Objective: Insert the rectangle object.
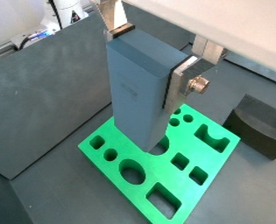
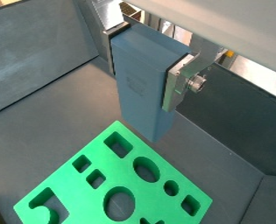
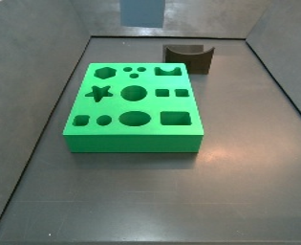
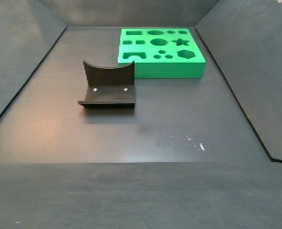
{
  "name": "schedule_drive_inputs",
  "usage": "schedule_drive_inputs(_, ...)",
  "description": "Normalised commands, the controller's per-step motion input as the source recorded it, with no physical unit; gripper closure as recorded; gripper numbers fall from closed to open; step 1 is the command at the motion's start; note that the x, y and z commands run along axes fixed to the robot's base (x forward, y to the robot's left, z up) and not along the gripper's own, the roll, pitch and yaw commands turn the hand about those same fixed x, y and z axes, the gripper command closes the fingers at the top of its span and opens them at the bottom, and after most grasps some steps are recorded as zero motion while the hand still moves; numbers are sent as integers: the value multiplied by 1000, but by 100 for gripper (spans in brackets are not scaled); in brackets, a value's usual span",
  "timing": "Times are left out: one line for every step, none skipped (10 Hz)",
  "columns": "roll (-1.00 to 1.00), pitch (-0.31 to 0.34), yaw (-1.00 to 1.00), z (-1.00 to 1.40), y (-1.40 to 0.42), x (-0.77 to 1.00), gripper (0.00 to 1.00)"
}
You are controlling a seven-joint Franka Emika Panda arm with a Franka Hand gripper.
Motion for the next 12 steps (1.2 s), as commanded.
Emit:
schedule_drive_inputs(50,-74,0,-851,-289,886,100)
schedule_drive_inputs(76,-60,0,-846,-280,894,100)
schedule_drive_inputs(119,-37,0,-814,-249,897,100)
schedule_drive_inputs(373,0,77,-463,-34,743,100)
schedule_drive_inputs(500,10,226,-189,0,451,100)
schedule_drive_inputs(457,53,131,-297,0,483,100)
schedule_drive_inputs(291,60,40,-634,-134,537,100)
schedule_drive_inputs(263,7,97,-734,-111,380,100)
schedule_drive_inputs(234,0,80,-820,-94,300,100)
schedule_drive_inputs(246,0,0,-843,0,34,100)
schedule_drive_inputs(257,0,0,-729,0,0,100)
schedule_drive_inputs(193,0,0,-603,0,0,100)
